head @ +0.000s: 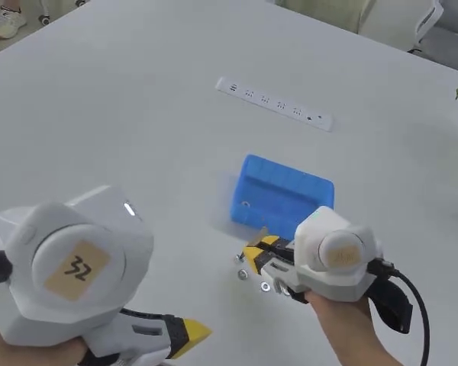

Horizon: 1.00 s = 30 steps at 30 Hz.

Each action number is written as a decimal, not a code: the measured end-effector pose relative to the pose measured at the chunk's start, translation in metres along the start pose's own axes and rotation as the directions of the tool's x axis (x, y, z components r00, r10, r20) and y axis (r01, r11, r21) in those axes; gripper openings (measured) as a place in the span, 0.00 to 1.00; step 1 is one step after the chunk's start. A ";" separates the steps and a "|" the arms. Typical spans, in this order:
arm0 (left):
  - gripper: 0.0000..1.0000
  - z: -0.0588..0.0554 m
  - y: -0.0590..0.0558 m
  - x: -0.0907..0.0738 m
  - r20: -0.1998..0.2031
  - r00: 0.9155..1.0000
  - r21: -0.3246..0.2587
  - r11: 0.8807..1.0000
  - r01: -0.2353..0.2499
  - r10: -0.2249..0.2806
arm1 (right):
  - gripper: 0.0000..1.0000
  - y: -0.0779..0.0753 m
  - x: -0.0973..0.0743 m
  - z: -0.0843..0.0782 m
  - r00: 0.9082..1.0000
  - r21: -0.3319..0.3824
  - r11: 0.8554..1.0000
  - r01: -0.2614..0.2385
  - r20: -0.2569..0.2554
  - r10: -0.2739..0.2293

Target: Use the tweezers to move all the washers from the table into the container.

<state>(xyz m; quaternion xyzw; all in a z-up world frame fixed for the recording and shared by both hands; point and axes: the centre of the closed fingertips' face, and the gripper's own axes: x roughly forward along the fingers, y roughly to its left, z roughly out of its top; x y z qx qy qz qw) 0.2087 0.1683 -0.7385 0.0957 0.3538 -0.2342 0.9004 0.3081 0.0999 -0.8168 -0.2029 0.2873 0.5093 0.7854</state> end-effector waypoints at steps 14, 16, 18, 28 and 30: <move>0.99 0.001 0.004 -0.003 0.006 1.000 0.008 1.000 -0.013 0.013 | 0.01 -0.007 -0.007 0.010 1.000 0.068 0.998 0.000 0.021 -0.002; 0.99 0.002 0.003 -0.004 0.008 1.000 0.009 1.000 -0.012 0.012 | 0.01 -0.009 -0.009 0.013 1.000 0.065 0.998 0.002 0.026 -0.004; 0.99 0.003 0.003 -0.004 0.012 1.000 0.013 1.000 -0.013 0.013 | 0.01 -0.011 -0.012 0.017 0.999 0.060 0.998 0.005 0.034 -0.007; 0.99 0.008 0.000 -0.007 0.028 1.000 0.024 1.000 -0.005 0.004 | 0.01 -0.016 -0.021 0.029 0.999 0.022 1.000 0.020 0.044 -0.021; 0.99 0.009 0.000 -0.008 0.031 0.999 0.024 1.000 -0.008 0.007 | 0.01 -0.018 -0.023 0.032 0.999 0.020 1.000 0.021 0.046 -0.022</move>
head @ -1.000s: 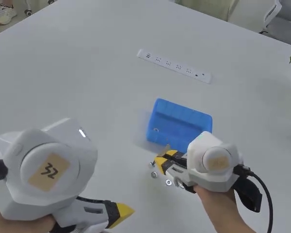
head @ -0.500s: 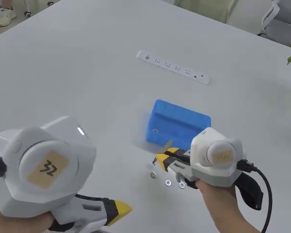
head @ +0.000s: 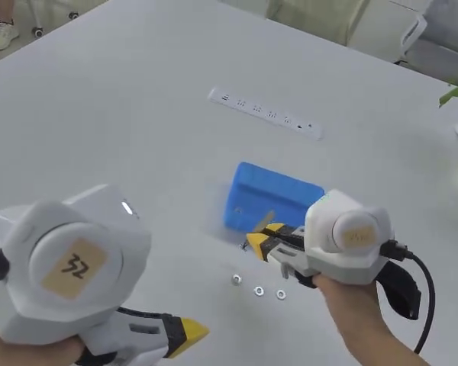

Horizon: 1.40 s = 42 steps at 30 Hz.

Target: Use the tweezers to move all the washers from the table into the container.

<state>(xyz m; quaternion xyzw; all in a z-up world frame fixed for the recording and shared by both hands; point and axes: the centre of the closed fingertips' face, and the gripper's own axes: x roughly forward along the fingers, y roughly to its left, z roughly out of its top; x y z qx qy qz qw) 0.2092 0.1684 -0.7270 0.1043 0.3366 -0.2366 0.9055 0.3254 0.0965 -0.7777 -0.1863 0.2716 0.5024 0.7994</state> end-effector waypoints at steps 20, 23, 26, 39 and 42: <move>0.99 0.000 0.005 0.000 -0.004 1.000 0.007 1.000 -0.007 0.007 | 0.01 -0.038 -0.002 0.038 0.997 -0.003 0.999 0.045 0.056 -0.045; 0.99 -0.002 0.005 0.001 -0.011 1.000 0.014 1.000 -0.004 0.004 | 0.01 -0.044 0.005 0.038 0.997 -0.004 0.999 0.050 0.050 -0.050; 0.99 -0.004 0.006 0.002 -0.021 1.000 0.018 1.000 -0.006 0.006 | 0.01 -0.048 0.013 0.035 0.998 0.002 0.999 0.047 0.034 -0.047; 0.99 -0.008 0.011 0.002 -0.040 0.999 -0.005 1.000 -0.014 0.014 | 0.02 -0.058 0.039 0.018 0.999 0.016 0.999 0.034 -0.023 -0.034; 0.99 -0.009 0.011 0.002 -0.045 0.999 -0.010 1.000 -0.015 0.015 | 0.02 -0.060 0.044 0.012 0.998 0.011 0.999 0.038 -0.045 -0.037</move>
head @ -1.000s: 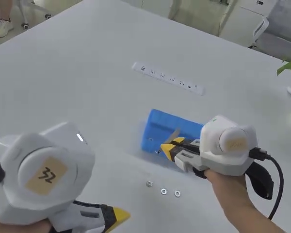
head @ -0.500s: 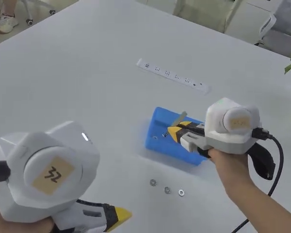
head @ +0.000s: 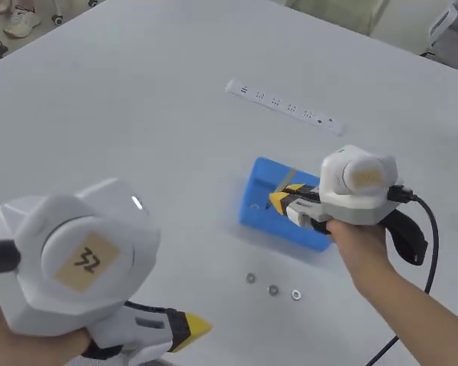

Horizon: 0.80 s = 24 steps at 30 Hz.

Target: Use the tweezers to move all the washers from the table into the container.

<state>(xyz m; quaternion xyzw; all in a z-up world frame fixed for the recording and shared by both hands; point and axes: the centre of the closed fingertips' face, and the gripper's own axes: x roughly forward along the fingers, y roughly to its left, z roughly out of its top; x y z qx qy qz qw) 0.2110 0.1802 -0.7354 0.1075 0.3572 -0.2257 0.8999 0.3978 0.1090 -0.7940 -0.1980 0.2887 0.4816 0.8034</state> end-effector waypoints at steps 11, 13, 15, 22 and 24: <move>0.99 -0.002 0.001 0.001 -0.012 1.000 -0.001 1.000 -0.005 0.005 | 0.02 0.002 0.007 -0.008 0.999 -0.005 1.000 -0.007 -0.035 0.007; 0.99 -0.001 0.001 0.002 -0.012 1.000 -0.002 1.000 -0.003 0.003 | 0.02 0.001 0.008 -0.009 0.999 -0.010 1.000 -0.007 -0.039 0.007; 0.99 -0.001 0.001 0.003 -0.014 1.000 0.001 1.000 -0.004 0.004 | 0.02 -0.001 0.011 -0.010 0.999 -0.008 1.000 -0.006 -0.043 0.005; 0.99 0.000 0.002 0.003 -0.011 1.000 0.004 1.000 -0.004 0.004 | 0.03 -0.003 0.012 -0.011 0.999 0.021 1.000 -0.006 -0.034 0.007; 0.99 -0.001 0.002 0.004 -0.012 1.000 0.005 1.000 -0.004 0.004 | 0.03 -0.005 0.013 -0.011 0.999 0.034 0.999 -0.007 -0.032 0.008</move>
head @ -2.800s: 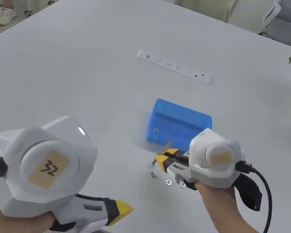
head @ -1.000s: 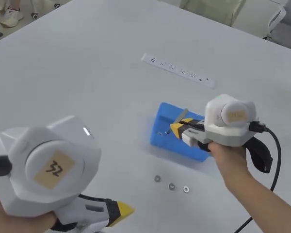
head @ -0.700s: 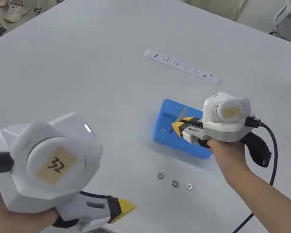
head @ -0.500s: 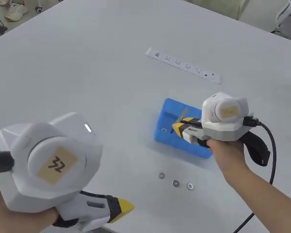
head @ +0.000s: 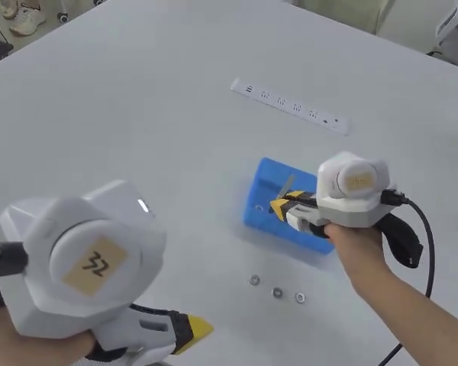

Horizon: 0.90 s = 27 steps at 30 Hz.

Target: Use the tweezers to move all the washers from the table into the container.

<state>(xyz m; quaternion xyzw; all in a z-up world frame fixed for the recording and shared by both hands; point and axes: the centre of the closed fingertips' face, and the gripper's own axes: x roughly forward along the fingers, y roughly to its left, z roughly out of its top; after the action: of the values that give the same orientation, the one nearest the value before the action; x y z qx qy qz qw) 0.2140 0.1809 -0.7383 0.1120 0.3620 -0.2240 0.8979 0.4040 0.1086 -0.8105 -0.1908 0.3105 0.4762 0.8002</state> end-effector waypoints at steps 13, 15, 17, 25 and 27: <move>0.99 0.000 0.001 -0.003 0.005 1.000 0.005 1.000 -0.010 0.010 | 0.03 -0.003 -0.001 -0.002 1.000 0.028 1.000 0.008 0.005 -0.008; 0.99 0.001 0.001 -0.003 0.006 1.000 0.006 1.000 -0.011 0.011 | 0.03 -0.003 -0.004 -0.002 1.000 0.028 1.000 0.011 0.010 -0.011; 0.99 0.002 0.001 -0.004 0.009 1.000 0.011 1.000 -0.013 0.013 | 0.03 -0.004 -0.009 0.000 0.999 0.027 0.999 0.022 0.023 -0.022; 0.99 0.008 0.000 -0.005 0.033 0.999 0.017 1.000 -0.026 0.025 | 0.03 0.004 -0.034 0.020 0.995 0.042 0.999 0.027 0.096 -0.031; 0.99 0.009 -0.002 -0.006 0.035 0.999 0.029 0.999 -0.027 0.026 | 0.03 0.009 -0.041 0.022 0.994 0.033 0.999 0.029 0.101 -0.032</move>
<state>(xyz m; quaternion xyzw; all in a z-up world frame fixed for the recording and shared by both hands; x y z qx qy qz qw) 0.2142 0.1778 -0.7276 0.1264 0.3415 -0.2191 0.9052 0.3889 0.0999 -0.7669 -0.1582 0.2739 0.4682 0.8250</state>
